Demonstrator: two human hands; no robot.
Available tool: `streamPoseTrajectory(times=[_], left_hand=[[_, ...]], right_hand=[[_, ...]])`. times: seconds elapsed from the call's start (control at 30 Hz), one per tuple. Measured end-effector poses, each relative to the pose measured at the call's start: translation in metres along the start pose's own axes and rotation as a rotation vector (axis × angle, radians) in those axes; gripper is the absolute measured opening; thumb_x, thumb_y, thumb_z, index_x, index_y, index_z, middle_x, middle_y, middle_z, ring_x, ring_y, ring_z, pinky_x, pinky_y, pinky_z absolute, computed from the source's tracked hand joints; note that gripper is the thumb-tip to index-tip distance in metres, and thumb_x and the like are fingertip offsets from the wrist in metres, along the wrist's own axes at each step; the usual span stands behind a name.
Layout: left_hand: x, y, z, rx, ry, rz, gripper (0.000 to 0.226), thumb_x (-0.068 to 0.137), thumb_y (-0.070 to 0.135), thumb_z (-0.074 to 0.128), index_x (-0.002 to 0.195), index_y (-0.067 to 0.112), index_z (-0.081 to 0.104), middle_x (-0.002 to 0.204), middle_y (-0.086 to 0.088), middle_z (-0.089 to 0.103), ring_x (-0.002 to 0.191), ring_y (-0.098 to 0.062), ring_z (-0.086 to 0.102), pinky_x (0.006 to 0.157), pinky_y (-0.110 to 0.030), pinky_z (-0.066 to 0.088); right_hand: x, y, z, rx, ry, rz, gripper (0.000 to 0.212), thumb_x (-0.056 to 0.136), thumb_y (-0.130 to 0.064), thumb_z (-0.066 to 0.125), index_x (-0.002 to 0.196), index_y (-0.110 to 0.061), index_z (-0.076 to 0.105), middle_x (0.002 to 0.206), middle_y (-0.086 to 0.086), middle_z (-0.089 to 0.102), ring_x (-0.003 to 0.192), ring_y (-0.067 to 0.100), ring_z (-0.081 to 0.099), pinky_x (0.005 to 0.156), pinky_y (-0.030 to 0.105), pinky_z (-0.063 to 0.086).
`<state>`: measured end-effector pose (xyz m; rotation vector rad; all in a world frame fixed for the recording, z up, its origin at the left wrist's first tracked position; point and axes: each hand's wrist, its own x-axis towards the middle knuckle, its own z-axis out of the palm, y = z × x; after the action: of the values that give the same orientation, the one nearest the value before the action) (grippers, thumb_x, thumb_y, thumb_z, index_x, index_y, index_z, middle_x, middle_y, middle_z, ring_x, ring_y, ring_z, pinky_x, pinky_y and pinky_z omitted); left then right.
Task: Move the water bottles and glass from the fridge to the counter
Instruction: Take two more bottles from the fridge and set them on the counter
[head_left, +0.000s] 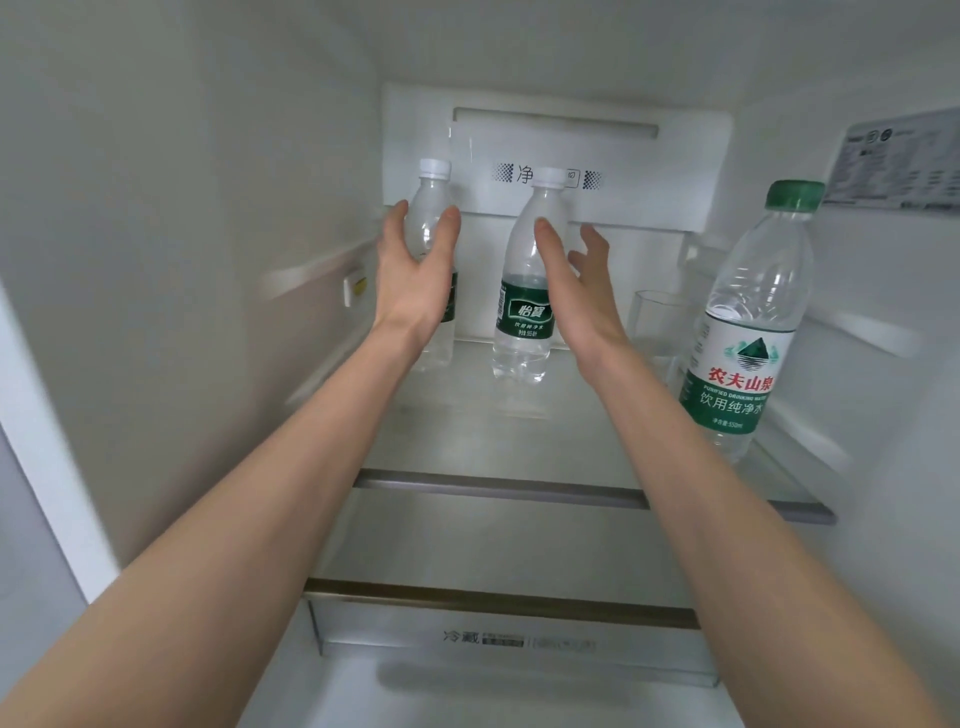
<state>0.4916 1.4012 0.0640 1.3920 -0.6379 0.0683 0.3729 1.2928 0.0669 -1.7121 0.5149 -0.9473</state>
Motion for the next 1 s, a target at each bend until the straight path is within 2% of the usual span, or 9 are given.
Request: streamPoseTrajectory(times=[0.1, 0.23, 0.33, 0.43, 0.53, 0.7, 0.83, 0.93, 1.0], left_hand=[[0.011, -0.006, -0.001, -0.026, 0.019, -0.057, 0.074, 0.103, 0.051, 0.061, 0.165, 0.022, 0.031, 0.164, 0.001, 0.045, 0.15, -0.016, 0.044, 0.119, -0.027, 0.033], [0.01, -0.015, -0.002, -0.016, 0.041, -0.141, 0.064, 0.103, 0.051, 0.062, 0.153, 0.016, 0.045, 0.112, 0.012, 0.061, 0.101, -0.005, 0.06, 0.102, -0.027, 0.043], [0.005, -0.018, -0.001, 0.017, 0.026, -0.134, 0.056, 0.099, 0.054, 0.066, 0.139, 0.016, 0.055, 0.109, 0.008, 0.066, 0.097, -0.008, 0.063, 0.094, -0.027, 0.048], [-0.002, -0.015, -0.002, 0.015, 0.002, -0.124, 0.047, 0.096, 0.055, 0.071, 0.124, 0.018, 0.061, 0.099, 0.007, 0.068, 0.093, -0.011, 0.067, 0.082, -0.024, 0.051], [-0.013, -0.007, -0.003, 0.026, -0.005, -0.113, 0.05, 0.095, 0.059, 0.069, 0.12, 0.017, 0.063, 0.09, 0.009, 0.062, 0.087, -0.008, 0.064, 0.079, -0.022, 0.047], [-0.037, 0.006, -0.011, 0.049, -0.024, -0.093, 0.036, 0.098, 0.067, 0.059, 0.102, 0.032, 0.059, 0.103, 0.009, 0.062, 0.097, -0.004, 0.061, 0.085, -0.021, 0.043], [-0.06, 0.021, -0.018, 0.001, -0.028, -0.078, 0.077, 0.097, 0.071, 0.055, 0.134, 0.004, 0.056, 0.14, -0.016, 0.063, 0.134, -0.028, 0.058, 0.106, -0.034, 0.041], [-0.075, 0.03, -0.024, -0.043, -0.027, -0.074, 0.069, 0.09, 0.081, 0.057, 0.115, 0.017, 0.062, 0.112, 0.001, 0.069, 0.109, -0.019, 0.067, 0.106, -0.034, 0.045], [-0.087, 0.034, -0.027, -0.071, -0.02, -0.087, 0.08, 0.08, 0.089, 0.058, 0.119, 0.019, 0.063, 0.121, -0.001, 0.071, 0.116, -0.028, 0.072, 0.112, -0.046, 0.05]], right_hand=[[0.007, 0.011, 0.004, 0.022, -0.013, 0.019, 0.075, 0.107, -0.067, 0.049, 0.17, -0.036, 0.021, 0.165, 0.001, 0.041, 0.153, 0.021, 0.044, 0.119, 0.039, 0.034], [0.004, 0.012, 0.005, 0.008, -0.015, 0.05, 0.073, 0.107, -0.068, 0.047, 0.168, -0.031, 0.028, 0.14, -0.003, 0.047, 0.133, 0.015, 0.049, 0.115, 0.033, 0.036], [0.0, 0.012, 0.004, -0.03, -0.025, 0.024, 0.082, 0.101, -0.077, 0.046, 0.165, -0.026, 0.035, 0.153, -0.001, 0.053, 0.143, 0.017, 0.052, 0.124, 0.038, 0.037], [-0.011, 0.008, 0.001, -0.061, -0.049, 0.027, 0.08, 0.109, -0.07, 0.04, 0.166, -0.013, 0.033, 0.165, 0.001, 0.046, 0.15, 0.017, 0.044, 0.109, 0.026, 0.027], [-0.021, 0.002, -0.004, -0.069, -0.054, 0.021, 0.079, 0.11, -0.069, 0.035, 0.165, -0.012, 0.033, 0.172, 0.002, 0.037, 0.156, 0.021, 0.039, 0.103, 0.028, 0.026], [-0.031, 0.0, -0.008, -0.053, -0.04, -0.024, 0.078, 0.108, -0.073, 0.033, 0.165, -0.02, 0.035, 0.166, -0.002, 0.042, 0.126, 0.002, 0.033, 0.109, 0.029, 0.026], [-0.044, -0.001, -0.014, -0.017, 0.002, -0.045, 0.089, 0.099, -0.086, 0.034, 0.163, -0.025, 0.043, 0.16, -0.011, 0.053, 0.145, 0.009, 0.048, 0.126, 0.039, 0.032], [-0.054, -0.006, -0.025, 0.019, 0.001, -0.051, 0.09, 0.088, -0.095, 0.034, 0.139, -0.028, 0.064, 0.136, -0.012, 0.071, 0.131, 0.014, 0.064, 0.122, 0.047, 0.044], [-0.061, -0.01, -0.032, 0.045, 0.011, -0.06, 0.097, 0.078, -0.1, 0.036, 0.133, -0.028, 0.069, 0.129, -0.004, 0.077, 0.126, 0.021, 0.071, 0.117, 0.052, 0.05]])
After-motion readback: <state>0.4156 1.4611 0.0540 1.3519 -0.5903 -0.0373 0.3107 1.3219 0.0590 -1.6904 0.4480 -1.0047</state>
